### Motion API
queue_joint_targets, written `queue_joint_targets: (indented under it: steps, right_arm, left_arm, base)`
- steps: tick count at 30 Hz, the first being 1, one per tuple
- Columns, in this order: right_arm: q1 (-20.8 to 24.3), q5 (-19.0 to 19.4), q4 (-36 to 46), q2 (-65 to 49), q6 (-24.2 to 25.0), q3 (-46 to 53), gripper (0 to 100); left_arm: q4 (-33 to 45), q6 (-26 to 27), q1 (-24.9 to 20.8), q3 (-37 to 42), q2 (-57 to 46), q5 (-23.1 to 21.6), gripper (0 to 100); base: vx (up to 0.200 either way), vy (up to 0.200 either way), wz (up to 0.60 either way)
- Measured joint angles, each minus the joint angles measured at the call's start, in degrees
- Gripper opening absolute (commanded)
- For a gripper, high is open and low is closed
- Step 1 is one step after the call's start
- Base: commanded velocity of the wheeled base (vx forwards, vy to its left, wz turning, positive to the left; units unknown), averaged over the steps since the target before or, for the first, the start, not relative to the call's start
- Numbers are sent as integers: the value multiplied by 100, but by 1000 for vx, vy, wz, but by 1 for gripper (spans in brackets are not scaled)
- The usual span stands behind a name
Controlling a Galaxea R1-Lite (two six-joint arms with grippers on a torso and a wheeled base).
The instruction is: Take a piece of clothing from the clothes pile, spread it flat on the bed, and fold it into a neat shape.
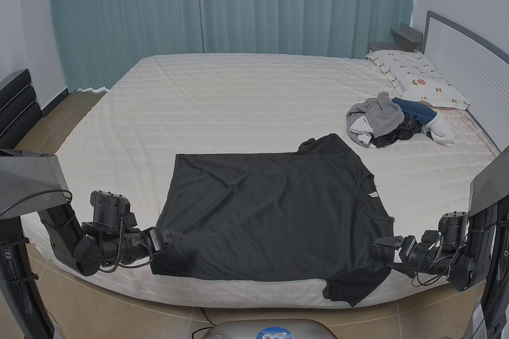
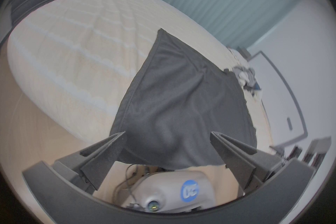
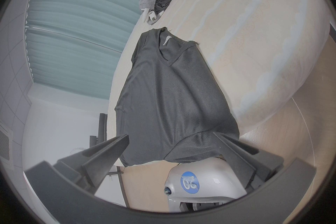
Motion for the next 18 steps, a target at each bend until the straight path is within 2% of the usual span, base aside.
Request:
queue_joint_targets:
  steps: [6,10,18]
  right_arm:
    - [18,-22,0,20,0,-6,100]
    - [21,-30,0,27,0,-9,100]
    - [24,-33,0,33,-5,27,100]
  left_arm:
    - [-2,1328,357,247,235,-633,100]
    - [-24,1788,473,380,433,-670,100]
    - [-240,1919,514,503,747,-505,100]
  base:
    - [0,0,0]
    - [0,0,0]
    - [0,0,0]
